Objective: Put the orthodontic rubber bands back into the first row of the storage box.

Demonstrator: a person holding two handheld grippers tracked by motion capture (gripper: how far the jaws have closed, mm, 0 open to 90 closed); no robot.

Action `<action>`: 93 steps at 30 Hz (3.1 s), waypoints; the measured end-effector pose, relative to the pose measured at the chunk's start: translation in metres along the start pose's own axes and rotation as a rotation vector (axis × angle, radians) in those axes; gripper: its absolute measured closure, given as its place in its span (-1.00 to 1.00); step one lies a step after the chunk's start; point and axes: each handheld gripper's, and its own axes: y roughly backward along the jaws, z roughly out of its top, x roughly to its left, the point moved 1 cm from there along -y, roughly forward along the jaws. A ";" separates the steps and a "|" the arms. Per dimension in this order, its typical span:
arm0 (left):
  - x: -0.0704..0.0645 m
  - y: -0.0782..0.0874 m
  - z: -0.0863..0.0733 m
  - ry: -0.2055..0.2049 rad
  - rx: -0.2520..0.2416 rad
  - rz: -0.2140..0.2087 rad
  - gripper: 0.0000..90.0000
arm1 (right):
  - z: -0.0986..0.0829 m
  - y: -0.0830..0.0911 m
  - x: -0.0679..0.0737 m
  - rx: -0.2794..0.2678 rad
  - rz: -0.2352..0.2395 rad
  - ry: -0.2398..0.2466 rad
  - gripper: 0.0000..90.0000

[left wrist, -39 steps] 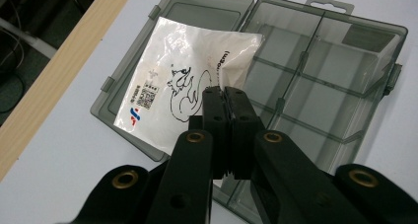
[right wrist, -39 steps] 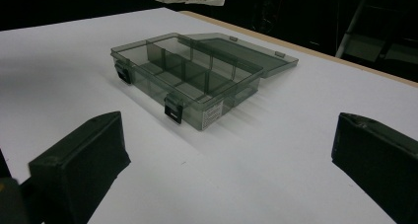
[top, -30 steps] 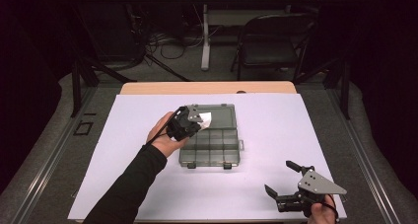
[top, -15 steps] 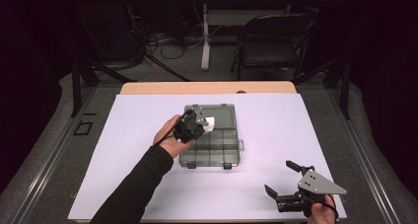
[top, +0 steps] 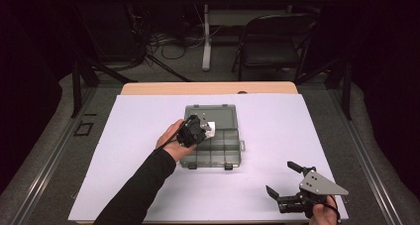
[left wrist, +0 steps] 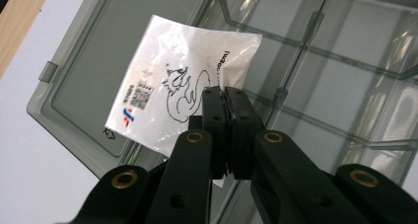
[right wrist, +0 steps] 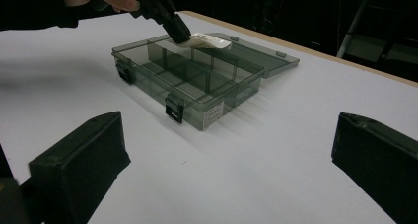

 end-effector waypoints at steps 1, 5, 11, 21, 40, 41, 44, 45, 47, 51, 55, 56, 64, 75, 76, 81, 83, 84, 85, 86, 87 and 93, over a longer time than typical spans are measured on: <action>0.000 0.000 0.000 0.000 0.000 0.000 0.97 | 0.000 0.000 0.000 0.000 0.000 0.000 -1.00; 0.000 -0.001 -0.001 0.002 0.001 -0.001 0.97 | 0.000 0.000 0.000 0.006 0.003 -0.002 -1.00; -0.003 -0.002 -0.001 -0.016 0.000 -0.008 0.96 | 0.000 0.000 0.000 0.005 0.003 -0.002 -1.00; -0.002 -0.002 -0.002 -0.022 0.005 -0.017 0.91 | 0.000 0.000 0.000 0.003 0.001 -0.004 -1.00; 0.006 0.004 -0.008 0.088 -0.066 -0.005 0.11 | 0.000 0.001 0.000 0.029 0.003 -0.003 -1.00; 0.007 0.005 -0.008 0.095 -0.074 0.002 0.07 | 0.000 0.000 0.000 0.016 0.001 -0.002 -1.00; 0.010 0.009 -0.009 0.121 -0.102 0.008 -0.01 | 0.000 0.001 0.000 0.019 0.005 -0.003 -1.00; 0.012 0.011 -0.009 0.130 -0.110 0.007 -0.02 | 0.000 0.001 0.000 0.018 0.005 -0.002 -1.00; 0.013 0.012 -0.010 0.137 -0.119 0.005 -0.04 | 0.000 0.000 0.000 0.017 0.003 -0.002 -1.00; 0.019 0.019 -0.013 0.164 -0.137 0.026 -0.08 | 0.000 0.000 0.000 0.017 0.003 -0.002 -1.00; 0.022 0.024 -0.015 0.176 -0.151 0.032 -0.08 | 0.000 0.000 0.000 0.009 -0.001 -0.005 -1.00; 0.023 0.028 -0.016 0.179 -0.166 0.042 -0.07 | 0.000 0.001 0.000 0.028 0.003 -0.004 -1.00; 0.026 0.040 -0.022 0.205 -0.192 0.060 -0.07 | 0.000 0.000 0.000 0.013 0.000 -0.006 -1.00; 0.026 0.060 -0.030 0.257 -0.264 0.064 -0.11 | 0.000 0.000 0.000 0.011 -0.001 -0.007 -1.00; 0.026 0.062 -0.031 0.267 -0.265 0.063 -0.11 | 0.000 0.000 0.000 0.008 -0.001 -0.009 -1.00; 0.023 0.072 -0.038 0.286 -0.313 0.049 -0.11 | 0.000 0.000 0.000 0.015 -0.001 -0.008 -1.00; 0.022 0.074 -0.039 0.284 -0.325 0.046 -0.13 | 0.000 0.000 0.000 0.010 -0.001 -0.006 -1.00; 0.021 0.079 -0.042 0.285 -0.358 0.042 -0.15 | 0.000 -0.001 0.000 0.006 -0.003 -0.007 -1.00; 0.020 0.082 -0.043 0.286 -0.371 0.037 -0.19 | 0.000 -0.001 0.000 0.006 -0.002 -0.008 -1.00; 0.020 0.084 -0.044 0.289 -0.381 0.033 -0.22 | 0.000 0.001 0.000 0.027 0.008 -0.005 -1.00; 0.020 0.084 -0.044 0.289 -0.381 0.033 -0.24 | 0.000 0.001 0.000 0.027 0.008 -0.005 -1.00; 0.014 0.099 -0.048 0.300 -0.461 0.000 -0.39 | 0.000 0.000 0.000 0.015 0.000 -0.005 -1.00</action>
